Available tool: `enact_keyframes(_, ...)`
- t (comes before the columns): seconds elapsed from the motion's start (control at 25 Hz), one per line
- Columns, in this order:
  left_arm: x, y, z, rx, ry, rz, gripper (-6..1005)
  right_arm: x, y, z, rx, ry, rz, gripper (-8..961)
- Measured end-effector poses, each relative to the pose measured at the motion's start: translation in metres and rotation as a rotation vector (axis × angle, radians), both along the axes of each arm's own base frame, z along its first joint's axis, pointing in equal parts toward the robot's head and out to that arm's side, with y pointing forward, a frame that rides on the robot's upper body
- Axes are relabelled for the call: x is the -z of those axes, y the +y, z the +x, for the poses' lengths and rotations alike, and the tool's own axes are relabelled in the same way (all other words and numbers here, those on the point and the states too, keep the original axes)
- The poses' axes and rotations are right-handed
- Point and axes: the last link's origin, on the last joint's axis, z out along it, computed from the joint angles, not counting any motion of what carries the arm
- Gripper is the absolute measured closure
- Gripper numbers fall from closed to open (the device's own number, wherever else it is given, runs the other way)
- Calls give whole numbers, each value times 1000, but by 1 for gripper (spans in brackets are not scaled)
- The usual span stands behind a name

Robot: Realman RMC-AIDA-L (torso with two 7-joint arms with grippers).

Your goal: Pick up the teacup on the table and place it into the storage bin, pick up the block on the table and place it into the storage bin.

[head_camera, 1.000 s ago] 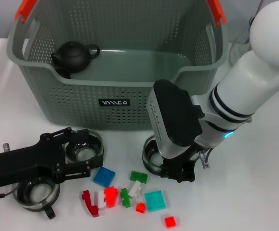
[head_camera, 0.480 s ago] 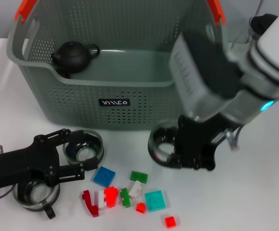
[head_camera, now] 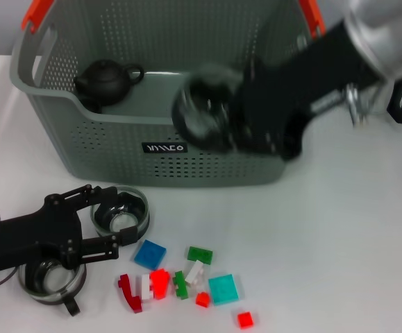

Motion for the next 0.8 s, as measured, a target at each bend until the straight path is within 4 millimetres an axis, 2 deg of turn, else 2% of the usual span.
enact_keyframes(0.12, 0, 0, 0, 1, 1, 0, 138, -10, 15, -10, 6, 96, 91, 897)
enact_keyframes(0.28, 0, 1, 1, 7, 1, 2, 137, -9, 43, -14, 53, 182, 226, 895)
enact_keyframes(0.52, 0, 2, 2, 14, 4, 5, 137, 20, 91, 1, 199, 196, 338, 889)
enact_keyframes(0.8, -1, 4, 2, 18, 7, 7, 138, 51, 123, 29, 330, 118, 406, 883)
